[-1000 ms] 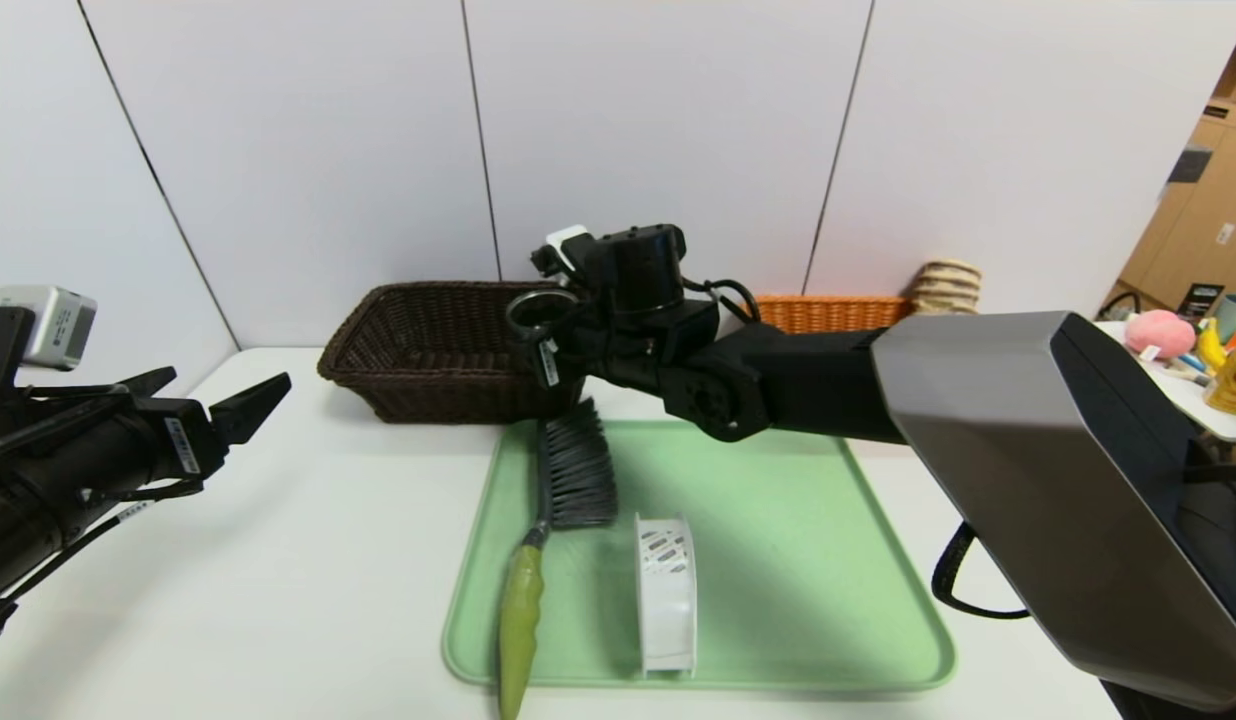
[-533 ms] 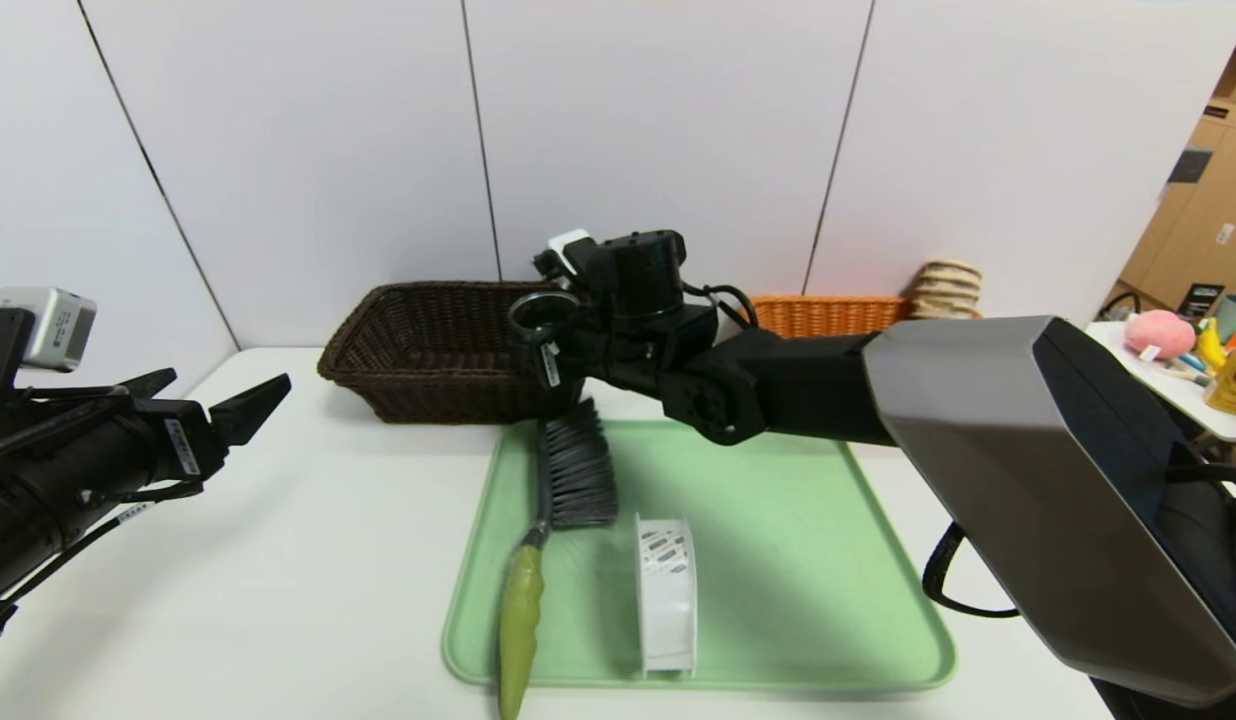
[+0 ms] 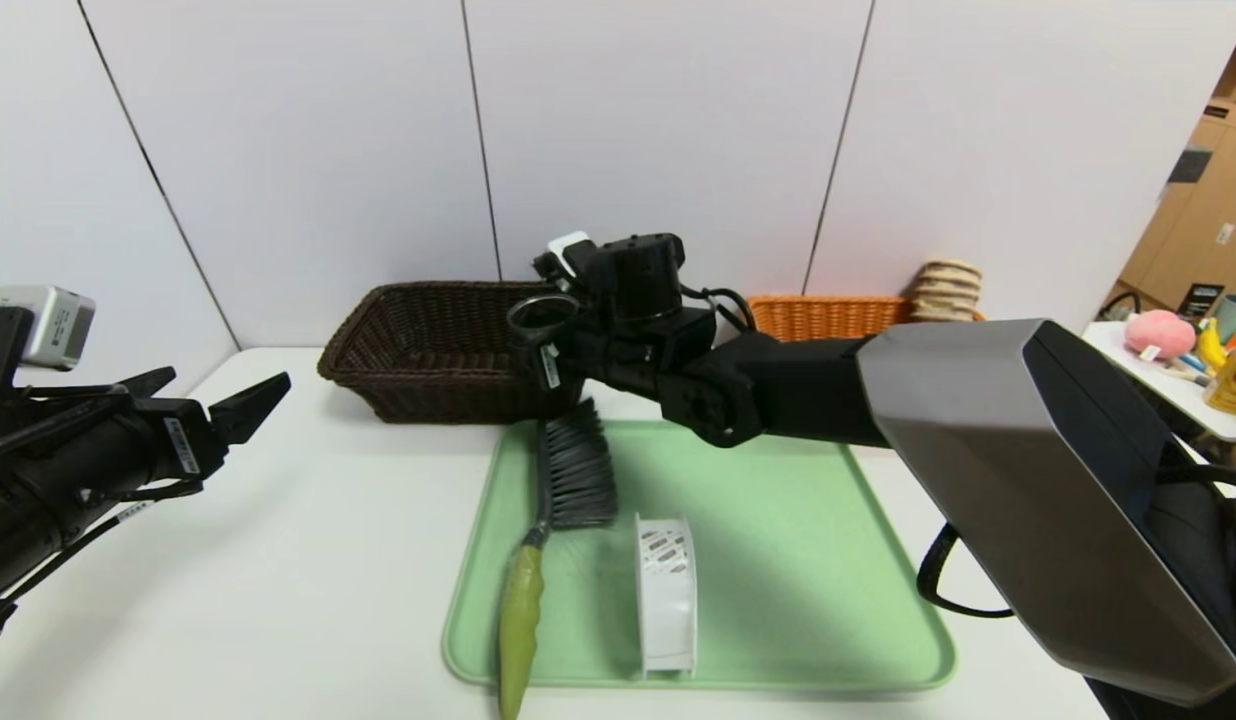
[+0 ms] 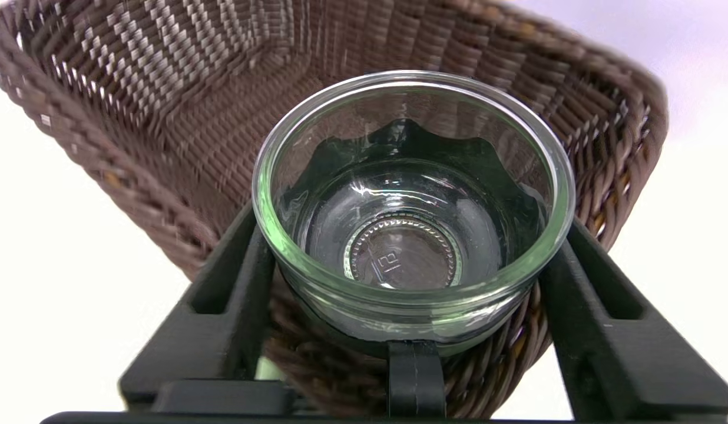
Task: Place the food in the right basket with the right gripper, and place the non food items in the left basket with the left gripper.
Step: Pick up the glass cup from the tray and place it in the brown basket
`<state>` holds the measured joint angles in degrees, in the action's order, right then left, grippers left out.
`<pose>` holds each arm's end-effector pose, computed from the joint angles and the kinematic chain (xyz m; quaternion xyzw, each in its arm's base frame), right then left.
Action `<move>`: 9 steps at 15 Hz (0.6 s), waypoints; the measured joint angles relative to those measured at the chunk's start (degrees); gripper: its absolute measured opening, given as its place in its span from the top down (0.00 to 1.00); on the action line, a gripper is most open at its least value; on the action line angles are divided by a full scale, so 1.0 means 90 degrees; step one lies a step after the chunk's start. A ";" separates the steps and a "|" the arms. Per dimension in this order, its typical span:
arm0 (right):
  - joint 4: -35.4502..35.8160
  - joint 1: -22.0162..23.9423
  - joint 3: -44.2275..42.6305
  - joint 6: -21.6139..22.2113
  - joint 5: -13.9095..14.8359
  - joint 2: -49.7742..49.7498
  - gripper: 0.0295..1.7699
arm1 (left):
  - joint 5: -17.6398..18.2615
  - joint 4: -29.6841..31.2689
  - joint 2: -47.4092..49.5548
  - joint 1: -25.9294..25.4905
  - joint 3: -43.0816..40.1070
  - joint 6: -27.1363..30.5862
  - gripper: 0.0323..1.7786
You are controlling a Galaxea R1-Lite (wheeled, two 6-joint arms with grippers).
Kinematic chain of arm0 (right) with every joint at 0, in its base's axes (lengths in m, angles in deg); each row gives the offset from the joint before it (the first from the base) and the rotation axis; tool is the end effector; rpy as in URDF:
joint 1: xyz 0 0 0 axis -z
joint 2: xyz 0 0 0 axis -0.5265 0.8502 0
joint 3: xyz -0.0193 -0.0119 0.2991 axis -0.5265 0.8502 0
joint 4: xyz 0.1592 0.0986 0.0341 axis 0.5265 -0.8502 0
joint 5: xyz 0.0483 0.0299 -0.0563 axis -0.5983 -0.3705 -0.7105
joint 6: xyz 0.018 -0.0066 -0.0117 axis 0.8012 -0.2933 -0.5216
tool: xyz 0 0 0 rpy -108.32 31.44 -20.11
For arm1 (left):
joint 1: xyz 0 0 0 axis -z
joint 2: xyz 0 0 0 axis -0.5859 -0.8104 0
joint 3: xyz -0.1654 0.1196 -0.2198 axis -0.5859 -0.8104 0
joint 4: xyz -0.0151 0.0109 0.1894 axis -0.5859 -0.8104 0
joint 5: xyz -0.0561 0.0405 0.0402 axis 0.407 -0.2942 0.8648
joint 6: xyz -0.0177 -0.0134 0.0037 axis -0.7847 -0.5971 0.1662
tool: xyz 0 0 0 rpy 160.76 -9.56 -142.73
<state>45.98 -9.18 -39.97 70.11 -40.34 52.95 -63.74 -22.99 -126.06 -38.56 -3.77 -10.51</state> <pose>0.3898 0.3373 0.1686 -0.0748 0.0817 0.3367 0.9351 0.2020 0.0068 0.1821 -0.0111 0.0261 -0.0368 0.9989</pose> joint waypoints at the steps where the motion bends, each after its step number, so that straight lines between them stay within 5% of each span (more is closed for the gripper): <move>1: 0.0184 0.0005 0.0000 -0.0007 -0.0003 0.0018 0.22 | 0.0000 0.0000 0.0009 -0.0003 0.0000 -0.0004 0.05; 9: 0.0301 0.0045 0.0000 -0.0041 0.0161 0.0000 0.10 | 0.0007 0.0000 0.0116 0.0000 0.0000 0.0003 0.05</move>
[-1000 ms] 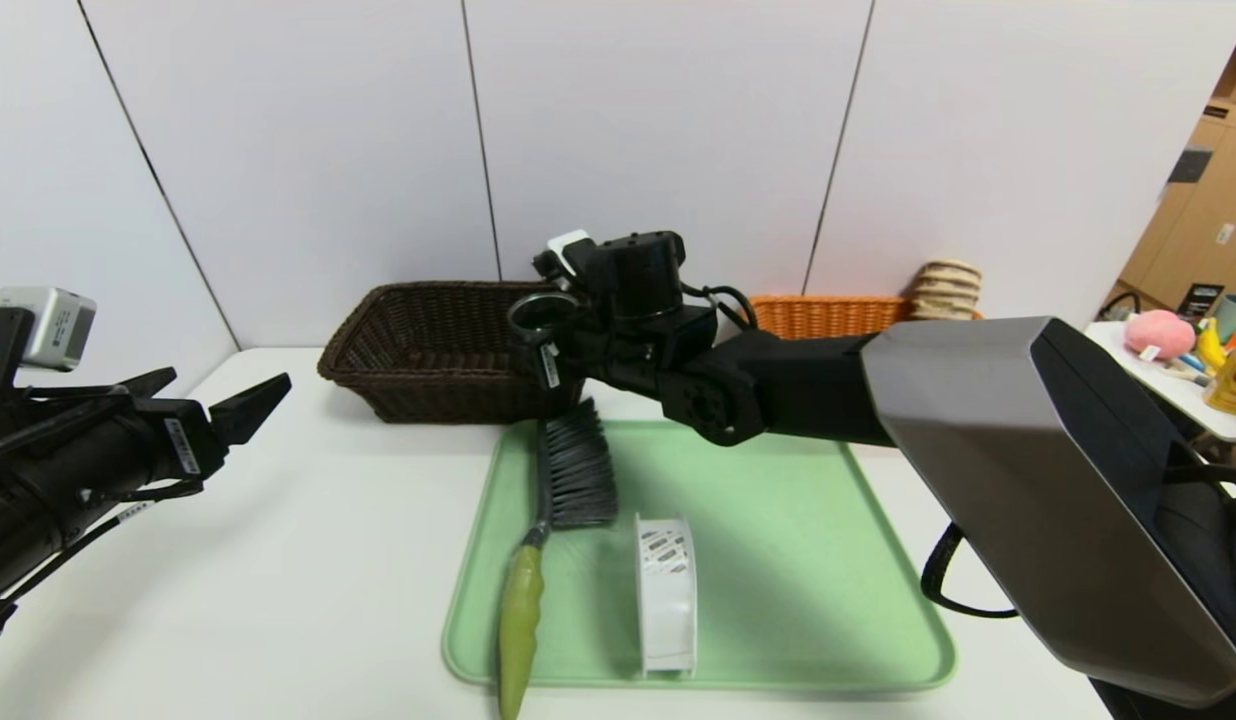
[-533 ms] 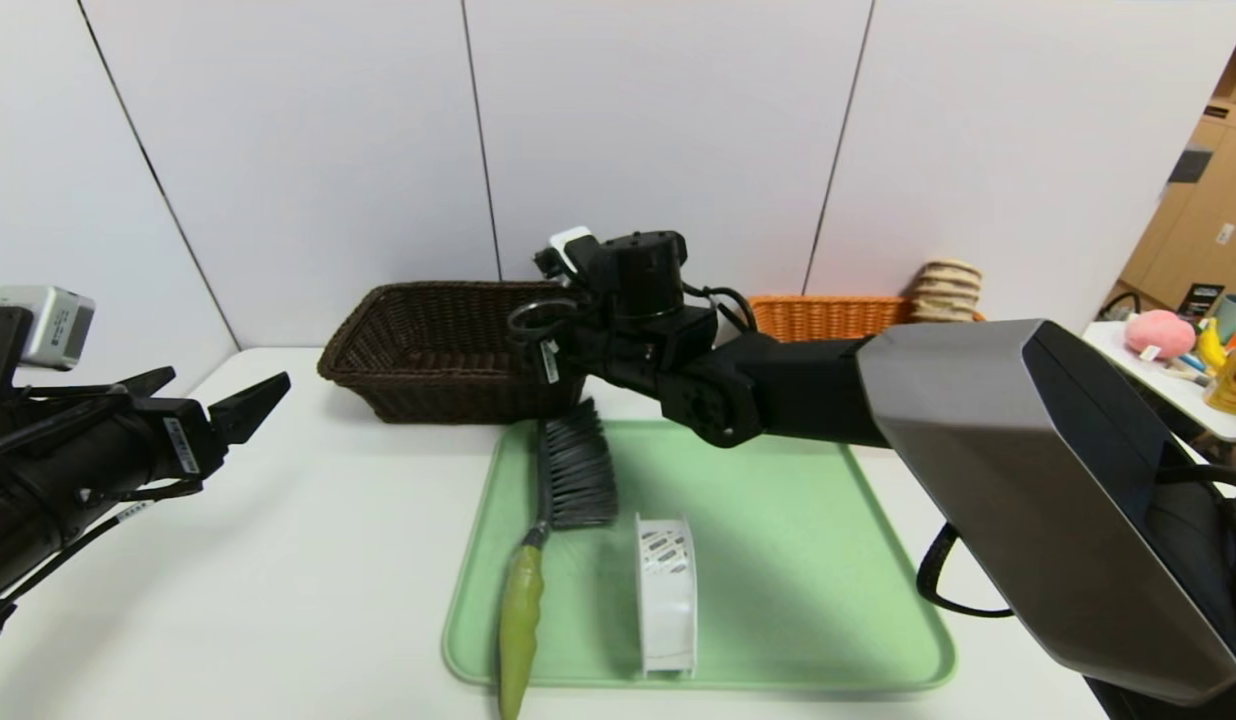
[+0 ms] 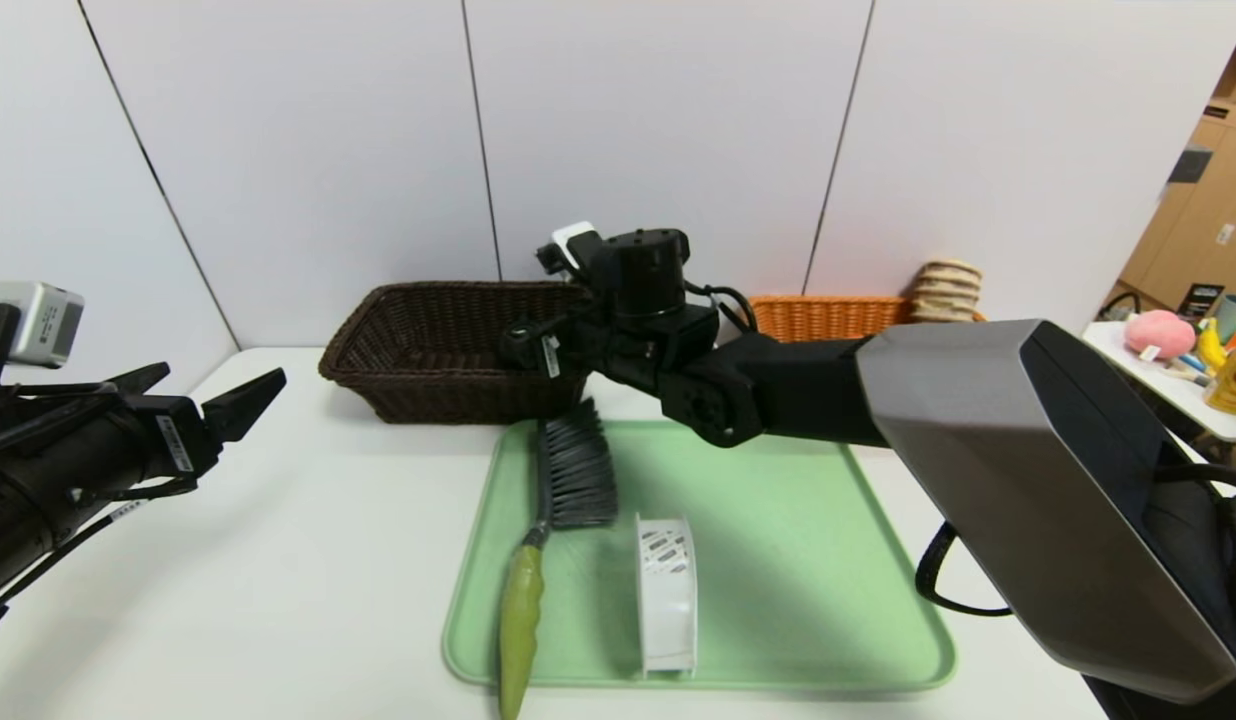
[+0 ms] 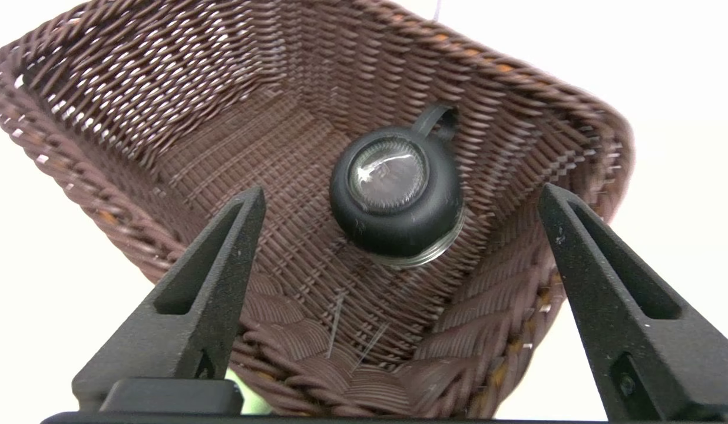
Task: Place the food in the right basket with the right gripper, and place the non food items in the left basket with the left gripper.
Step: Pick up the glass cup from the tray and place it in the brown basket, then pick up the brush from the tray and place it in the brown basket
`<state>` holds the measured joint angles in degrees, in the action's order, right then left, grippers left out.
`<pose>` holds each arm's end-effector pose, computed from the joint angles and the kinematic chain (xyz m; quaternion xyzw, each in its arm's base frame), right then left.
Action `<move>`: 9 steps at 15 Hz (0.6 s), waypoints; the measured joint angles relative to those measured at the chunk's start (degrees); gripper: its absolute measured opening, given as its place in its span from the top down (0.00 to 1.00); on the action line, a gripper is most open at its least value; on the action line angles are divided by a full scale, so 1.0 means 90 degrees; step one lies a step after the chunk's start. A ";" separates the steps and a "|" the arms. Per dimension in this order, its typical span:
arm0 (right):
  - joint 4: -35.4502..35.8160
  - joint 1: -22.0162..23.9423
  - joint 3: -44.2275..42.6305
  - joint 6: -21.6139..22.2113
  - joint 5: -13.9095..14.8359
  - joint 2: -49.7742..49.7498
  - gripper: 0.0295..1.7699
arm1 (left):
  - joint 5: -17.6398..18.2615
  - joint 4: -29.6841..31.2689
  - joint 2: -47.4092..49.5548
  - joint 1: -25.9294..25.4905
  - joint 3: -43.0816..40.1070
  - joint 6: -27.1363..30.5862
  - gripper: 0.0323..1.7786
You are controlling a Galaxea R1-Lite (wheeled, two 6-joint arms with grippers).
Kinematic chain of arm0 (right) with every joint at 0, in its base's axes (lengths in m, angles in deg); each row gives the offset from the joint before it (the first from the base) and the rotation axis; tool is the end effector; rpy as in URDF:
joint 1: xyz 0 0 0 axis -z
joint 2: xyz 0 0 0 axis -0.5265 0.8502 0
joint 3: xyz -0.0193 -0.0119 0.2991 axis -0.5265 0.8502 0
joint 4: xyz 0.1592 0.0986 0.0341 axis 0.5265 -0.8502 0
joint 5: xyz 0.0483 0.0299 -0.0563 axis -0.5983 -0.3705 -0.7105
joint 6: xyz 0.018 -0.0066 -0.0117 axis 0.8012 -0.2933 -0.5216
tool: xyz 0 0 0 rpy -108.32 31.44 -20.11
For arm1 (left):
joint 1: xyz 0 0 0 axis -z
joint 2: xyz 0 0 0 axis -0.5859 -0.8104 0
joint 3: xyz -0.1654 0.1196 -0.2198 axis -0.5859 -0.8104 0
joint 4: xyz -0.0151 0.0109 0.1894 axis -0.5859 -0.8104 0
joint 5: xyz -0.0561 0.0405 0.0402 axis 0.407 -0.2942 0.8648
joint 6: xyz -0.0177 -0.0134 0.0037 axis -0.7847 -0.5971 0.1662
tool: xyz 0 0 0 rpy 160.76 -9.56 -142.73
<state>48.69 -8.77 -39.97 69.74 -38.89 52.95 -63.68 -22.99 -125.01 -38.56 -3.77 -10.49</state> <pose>0.3932 0.3346 0.1734 -0.0702 0.0590 0.3214 0.9425 0.1986 0.0066 0.1858 -0.0102 0.0169 -0.0374 0.9991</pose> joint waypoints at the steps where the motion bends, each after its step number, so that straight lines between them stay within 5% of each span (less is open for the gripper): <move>1: -0.0001 0.0016 0.0005 0.0000 0.0114 -0.0061 0.09 | 0.0000 0.0000 0.0014 0.0000 0.0031 0.0000 0.05; 5: -0.0320 0.0203 0.0303 0.0014 0.0528 -0.0760 0.07 | 0.0000 -0.0016 0.0050 0.0146 0.0316 -0.0092 0.05; 9: -0.0672 0.0473 0.2116 0.0068 0.0745 -0.2350 0.06 | -0.0309 -0.0061 0.0070 0.1099 0.0561 -0.0402 0.05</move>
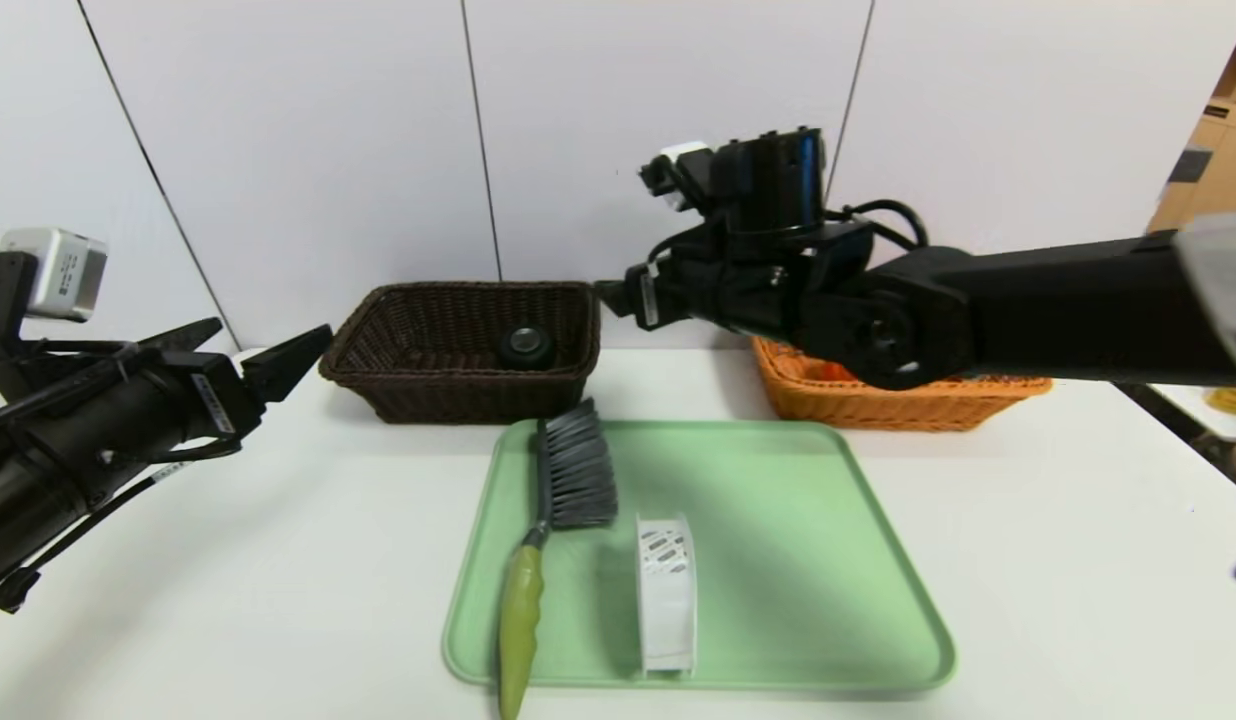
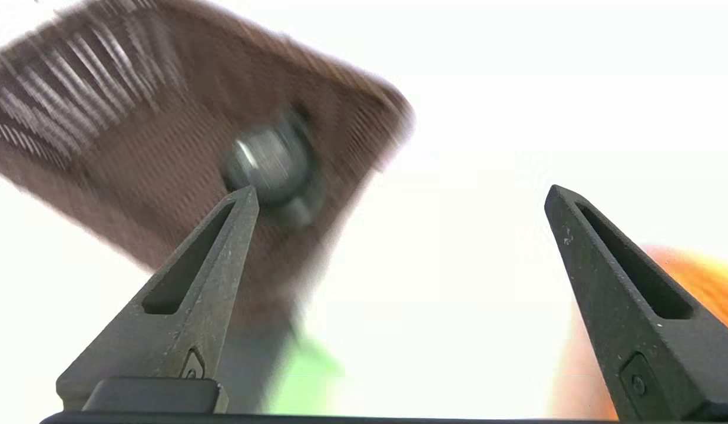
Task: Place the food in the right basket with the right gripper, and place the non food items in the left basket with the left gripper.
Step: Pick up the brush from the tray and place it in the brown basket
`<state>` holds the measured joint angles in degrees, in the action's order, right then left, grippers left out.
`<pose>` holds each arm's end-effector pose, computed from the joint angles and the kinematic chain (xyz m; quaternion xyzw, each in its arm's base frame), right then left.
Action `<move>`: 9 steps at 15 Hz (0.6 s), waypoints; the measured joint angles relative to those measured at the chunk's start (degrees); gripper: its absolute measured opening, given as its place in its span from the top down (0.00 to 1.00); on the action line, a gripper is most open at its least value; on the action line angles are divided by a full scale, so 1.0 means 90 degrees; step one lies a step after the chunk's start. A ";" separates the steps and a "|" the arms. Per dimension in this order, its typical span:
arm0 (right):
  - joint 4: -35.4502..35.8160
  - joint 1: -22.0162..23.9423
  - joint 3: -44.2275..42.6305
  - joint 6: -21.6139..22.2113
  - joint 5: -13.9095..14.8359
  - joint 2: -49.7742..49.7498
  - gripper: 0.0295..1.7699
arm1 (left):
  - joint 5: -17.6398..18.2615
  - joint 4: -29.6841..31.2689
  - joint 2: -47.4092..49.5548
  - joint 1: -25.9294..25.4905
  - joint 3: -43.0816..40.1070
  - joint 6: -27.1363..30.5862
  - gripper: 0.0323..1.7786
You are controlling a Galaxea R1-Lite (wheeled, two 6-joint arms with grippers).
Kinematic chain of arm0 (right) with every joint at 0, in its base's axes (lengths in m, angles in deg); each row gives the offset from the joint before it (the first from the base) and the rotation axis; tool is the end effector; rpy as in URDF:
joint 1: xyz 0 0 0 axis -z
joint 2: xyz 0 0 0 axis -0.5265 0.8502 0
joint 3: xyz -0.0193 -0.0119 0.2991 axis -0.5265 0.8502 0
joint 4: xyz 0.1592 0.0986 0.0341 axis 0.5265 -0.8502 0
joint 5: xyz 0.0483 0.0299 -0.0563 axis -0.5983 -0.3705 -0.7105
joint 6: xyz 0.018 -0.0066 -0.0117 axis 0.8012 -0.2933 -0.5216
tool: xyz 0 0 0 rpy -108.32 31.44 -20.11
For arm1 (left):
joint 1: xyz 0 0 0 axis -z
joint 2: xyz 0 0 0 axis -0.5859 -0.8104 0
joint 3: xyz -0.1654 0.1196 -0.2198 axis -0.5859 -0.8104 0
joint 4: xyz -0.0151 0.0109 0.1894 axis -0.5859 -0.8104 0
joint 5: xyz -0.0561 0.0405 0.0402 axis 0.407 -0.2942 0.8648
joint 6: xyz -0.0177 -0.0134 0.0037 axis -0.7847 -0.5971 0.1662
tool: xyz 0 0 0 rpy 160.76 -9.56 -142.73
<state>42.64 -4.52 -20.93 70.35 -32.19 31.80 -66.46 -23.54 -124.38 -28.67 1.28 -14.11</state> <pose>0.3474 0.2503 0.2414 -0.0810 0.0951 0.2300 0.9651 0.2032 -0.0273 0.2105 -0.0409 -0.0241 -0.1005 0.9938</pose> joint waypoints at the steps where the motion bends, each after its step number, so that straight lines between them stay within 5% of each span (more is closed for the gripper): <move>1: -0.0020 0.0103 0.0521 0.0034 0.0076 -0.0416 0.05 | -0.0295 -0.0009 -0.0030 0.0337 0.0100 -0.0083 0.05; 5: -0.0011 0.0605 0.2695 0.0367 0.0214 -0.1911 0.04 | -0.1671 -0.0014 -0.0355 0.1663 0.0486 -0.0297 0.05; 9: 0.0341 0.0960 0.4861 0.0897 0.0226 -0.3248 0.04 | -0.2123 -0.0565 -0.0664 0.2419 0.0619 -0.0293 0.05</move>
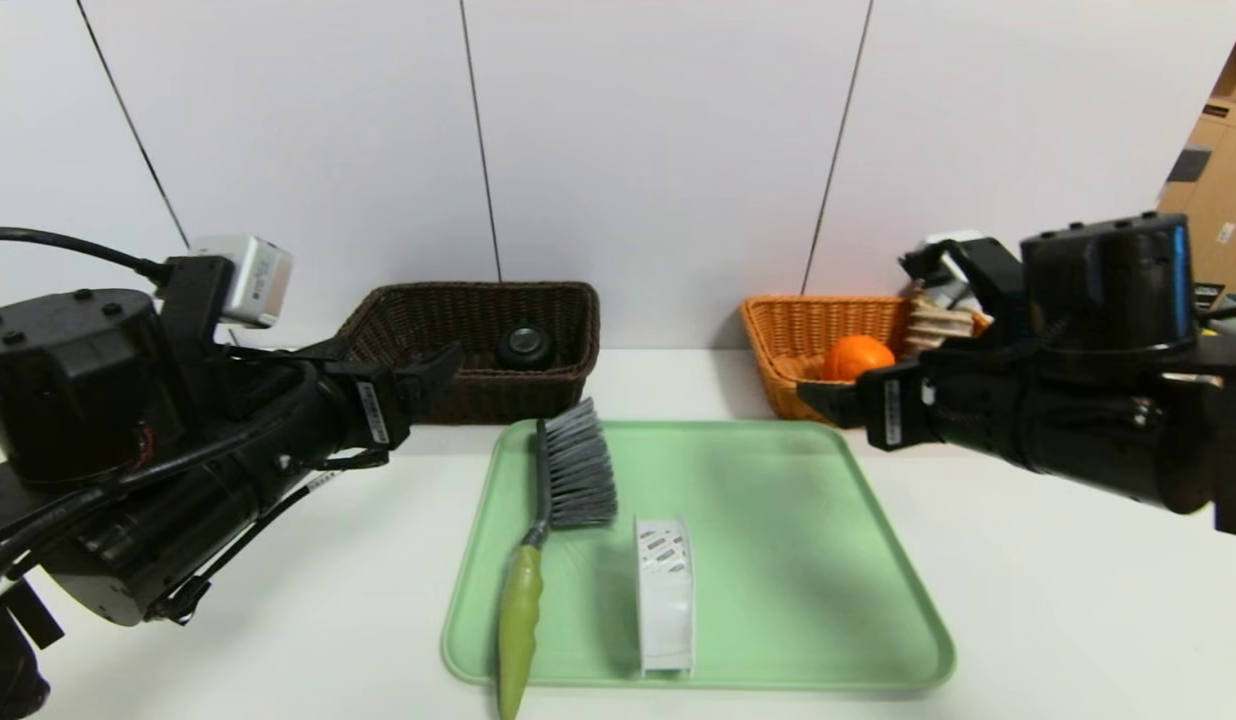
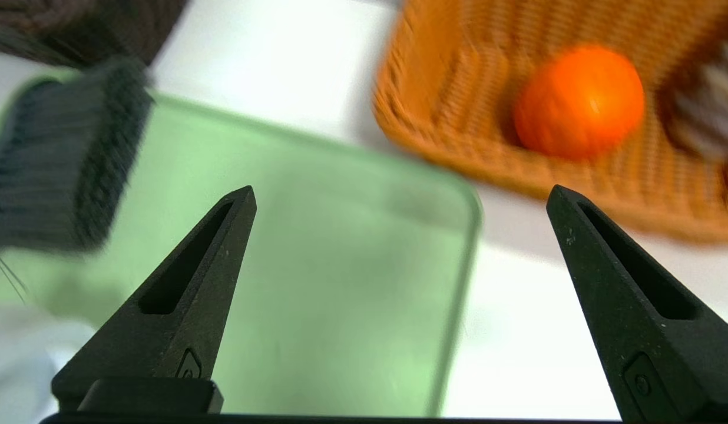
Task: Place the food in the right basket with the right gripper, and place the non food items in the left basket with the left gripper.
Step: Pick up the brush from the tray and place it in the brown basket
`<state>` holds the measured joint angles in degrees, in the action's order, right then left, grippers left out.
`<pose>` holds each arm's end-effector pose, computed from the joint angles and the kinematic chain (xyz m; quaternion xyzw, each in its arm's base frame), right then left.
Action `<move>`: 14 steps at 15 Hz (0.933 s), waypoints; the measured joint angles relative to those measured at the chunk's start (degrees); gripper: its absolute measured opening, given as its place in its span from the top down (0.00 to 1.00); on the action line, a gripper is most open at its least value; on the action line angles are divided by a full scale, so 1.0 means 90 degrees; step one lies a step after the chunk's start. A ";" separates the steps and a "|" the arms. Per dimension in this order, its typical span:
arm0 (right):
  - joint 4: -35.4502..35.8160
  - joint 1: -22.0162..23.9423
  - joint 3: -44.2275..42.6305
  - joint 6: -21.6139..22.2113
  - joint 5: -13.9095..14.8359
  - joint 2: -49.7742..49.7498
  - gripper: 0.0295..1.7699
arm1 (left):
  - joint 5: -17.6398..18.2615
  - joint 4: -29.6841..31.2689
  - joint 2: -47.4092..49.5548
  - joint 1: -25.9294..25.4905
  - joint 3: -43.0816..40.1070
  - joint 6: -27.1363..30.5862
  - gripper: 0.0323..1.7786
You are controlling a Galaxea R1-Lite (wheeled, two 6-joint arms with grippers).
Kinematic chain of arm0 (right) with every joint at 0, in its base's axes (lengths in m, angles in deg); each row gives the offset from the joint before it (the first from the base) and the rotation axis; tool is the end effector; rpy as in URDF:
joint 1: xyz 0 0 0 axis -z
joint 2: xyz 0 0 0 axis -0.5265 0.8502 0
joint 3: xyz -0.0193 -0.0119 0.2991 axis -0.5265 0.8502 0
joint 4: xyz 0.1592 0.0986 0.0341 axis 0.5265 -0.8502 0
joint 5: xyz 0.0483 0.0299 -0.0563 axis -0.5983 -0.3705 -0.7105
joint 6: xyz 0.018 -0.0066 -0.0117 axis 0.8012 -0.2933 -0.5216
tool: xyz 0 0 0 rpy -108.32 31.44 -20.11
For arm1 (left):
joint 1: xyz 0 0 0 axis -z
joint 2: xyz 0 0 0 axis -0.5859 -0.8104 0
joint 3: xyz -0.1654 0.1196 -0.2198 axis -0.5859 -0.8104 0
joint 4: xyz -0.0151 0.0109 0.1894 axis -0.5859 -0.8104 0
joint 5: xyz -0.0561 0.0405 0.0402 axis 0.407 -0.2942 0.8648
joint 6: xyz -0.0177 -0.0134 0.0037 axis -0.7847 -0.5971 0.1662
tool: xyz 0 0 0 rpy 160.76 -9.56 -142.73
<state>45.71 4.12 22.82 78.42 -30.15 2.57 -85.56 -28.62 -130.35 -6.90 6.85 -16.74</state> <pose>0.2390 0.1200 0.2082 -0.0403 0.2030 0.1265 0.9701 0.2080 -0.1085 0.2049 -0.0554 0.0260 -0.1212 0.9907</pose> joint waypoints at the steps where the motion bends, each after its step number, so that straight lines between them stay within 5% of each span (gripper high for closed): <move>1: 0.0058 0.0084 0.0423 0.0102 -0.0008 -0.0282 0.04 | -0.0023 -0.0339 -0.0074 0.0092 0.0134 0.0030 0.05; 6: 0.0112 0.0213 0.1054 0.0165 -0.0015 -0.0925 0.04 | -0.0005 -0.3622 -0.0221 0.0578 0.1792 -0.0049 0.05; 10: 0.0115 0.0215 0.1243 0.0153 -0.0003 -0.0975 0.04 | -0.0033 -0.6605 -0.0481 0.1448 0.3531 -0.0981 0.05; 12: 0.0118 0.0221 0.1268 0.0150 0.0003 -0.0985 0.04 | -0.0057 -0.7486 -0.0723 0.1742 0.3874 -0.1666 0.05; 14: 0.0115 0.0230 0.1277 0.0137 0.0003 -0.0981 0.04 | -0.0110 -0.7683 -0.0947 0.1819 0.3915 -0.2022 0.05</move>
<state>46.75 6.20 34.32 79.65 -30.13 -6.25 -86.55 -97.77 -138.88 9.47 42.08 -34.94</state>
